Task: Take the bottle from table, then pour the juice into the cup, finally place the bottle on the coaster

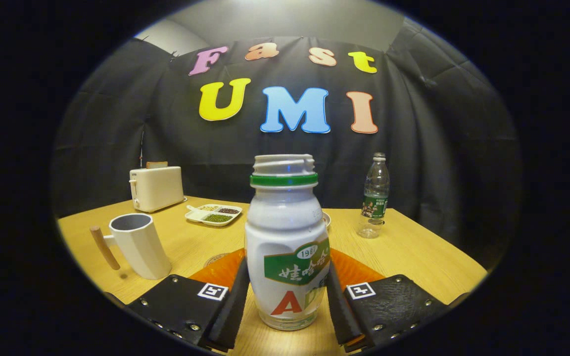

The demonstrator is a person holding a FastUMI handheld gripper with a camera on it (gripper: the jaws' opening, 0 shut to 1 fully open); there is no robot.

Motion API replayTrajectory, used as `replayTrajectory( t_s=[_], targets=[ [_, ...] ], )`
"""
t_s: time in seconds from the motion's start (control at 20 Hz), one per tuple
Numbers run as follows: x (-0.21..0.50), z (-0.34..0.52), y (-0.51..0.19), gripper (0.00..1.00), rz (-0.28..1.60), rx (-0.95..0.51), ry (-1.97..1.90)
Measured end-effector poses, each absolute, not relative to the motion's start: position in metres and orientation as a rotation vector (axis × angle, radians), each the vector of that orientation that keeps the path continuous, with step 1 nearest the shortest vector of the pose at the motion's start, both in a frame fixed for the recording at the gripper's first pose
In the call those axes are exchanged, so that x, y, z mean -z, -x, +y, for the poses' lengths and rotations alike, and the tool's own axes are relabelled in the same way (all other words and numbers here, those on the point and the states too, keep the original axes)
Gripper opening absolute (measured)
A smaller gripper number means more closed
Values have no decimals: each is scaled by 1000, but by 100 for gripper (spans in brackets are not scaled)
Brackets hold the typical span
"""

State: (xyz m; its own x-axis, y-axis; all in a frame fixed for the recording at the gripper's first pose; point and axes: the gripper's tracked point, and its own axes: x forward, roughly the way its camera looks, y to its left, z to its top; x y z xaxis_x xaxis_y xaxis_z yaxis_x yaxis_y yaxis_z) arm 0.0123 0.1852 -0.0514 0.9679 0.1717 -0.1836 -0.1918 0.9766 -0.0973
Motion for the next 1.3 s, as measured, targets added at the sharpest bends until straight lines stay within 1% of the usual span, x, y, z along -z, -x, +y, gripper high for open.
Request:
replayTrajectory(
  t_s=[0.6, 0.9, 1.3],
  targets=[
    [-4, 210, -10, 72, -12, -84, 667],
    [-22, 242, -10, 72, -81, -82, 880],
    [-20, 278, -7, 73, -128, -94, 1147]
  ],
)
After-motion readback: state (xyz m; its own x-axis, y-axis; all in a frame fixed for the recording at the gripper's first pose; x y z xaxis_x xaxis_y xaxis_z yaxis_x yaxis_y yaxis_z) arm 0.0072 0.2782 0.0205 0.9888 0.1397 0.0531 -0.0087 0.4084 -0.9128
